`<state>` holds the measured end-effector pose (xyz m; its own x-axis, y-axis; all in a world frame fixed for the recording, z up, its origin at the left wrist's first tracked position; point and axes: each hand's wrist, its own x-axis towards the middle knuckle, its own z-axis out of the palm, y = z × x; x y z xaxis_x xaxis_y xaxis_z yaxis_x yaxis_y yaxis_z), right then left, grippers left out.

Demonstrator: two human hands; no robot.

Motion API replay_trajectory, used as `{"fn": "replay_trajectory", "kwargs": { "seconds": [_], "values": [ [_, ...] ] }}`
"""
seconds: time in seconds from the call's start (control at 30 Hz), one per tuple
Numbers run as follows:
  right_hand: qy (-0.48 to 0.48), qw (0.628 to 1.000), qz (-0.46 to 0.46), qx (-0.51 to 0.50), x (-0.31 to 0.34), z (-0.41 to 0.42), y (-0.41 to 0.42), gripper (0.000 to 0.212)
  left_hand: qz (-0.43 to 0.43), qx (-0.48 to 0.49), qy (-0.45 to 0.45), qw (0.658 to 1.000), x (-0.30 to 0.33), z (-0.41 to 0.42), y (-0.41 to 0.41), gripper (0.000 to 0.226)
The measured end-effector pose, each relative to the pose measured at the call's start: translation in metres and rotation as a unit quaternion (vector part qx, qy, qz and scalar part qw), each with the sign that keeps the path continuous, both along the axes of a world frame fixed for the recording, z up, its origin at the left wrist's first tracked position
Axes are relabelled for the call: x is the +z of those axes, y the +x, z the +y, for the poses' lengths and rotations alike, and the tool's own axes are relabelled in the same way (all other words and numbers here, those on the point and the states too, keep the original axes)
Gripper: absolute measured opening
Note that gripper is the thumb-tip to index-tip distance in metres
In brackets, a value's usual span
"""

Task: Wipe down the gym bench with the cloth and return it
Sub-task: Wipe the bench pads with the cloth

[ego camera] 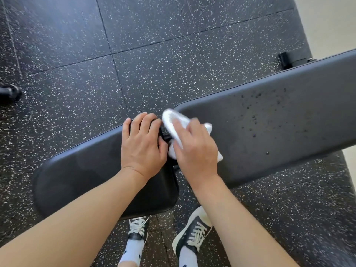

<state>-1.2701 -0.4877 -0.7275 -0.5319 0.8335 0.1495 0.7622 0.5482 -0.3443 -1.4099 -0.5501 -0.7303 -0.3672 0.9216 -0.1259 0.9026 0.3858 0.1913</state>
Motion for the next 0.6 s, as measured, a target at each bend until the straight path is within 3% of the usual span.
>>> {"fn": "replay_trajectory", "kwargs": {
  "seconds": [0.1, 0.27, 0.5, 0.6],
  "values": [
    [-0.030, 0.997, -0.022, 0.061, 0.007, -0.054, 0.070, 0.037, 0.001, -0.005, 0.010, 1.000, 0.000, 0.000, 0.000, 0.041],
    [-0.053, 0.997, 0.000, 0.052, 0.008, -0.080, 0.125, 0.038, -0.003, -0.005, 0.041, 0.999, -0.004, -0.001, -0.001, 0.039],
    [0.025, 1.000, -0.008, -0.002, -0.001, 0.014, -0.018, 0.035, -0.008, -0.003, 0.032, 0.999, -0.005, -0.001, 0.000, 0.041],
    [0.025, 0.999, -0.030, -0.022, 0.003, 0.057, -0.064, 0.018, -0.006, -0.004, 0.037, 0.999, -0.005, -0.001, -0.001, 0.041]
  ]
}}
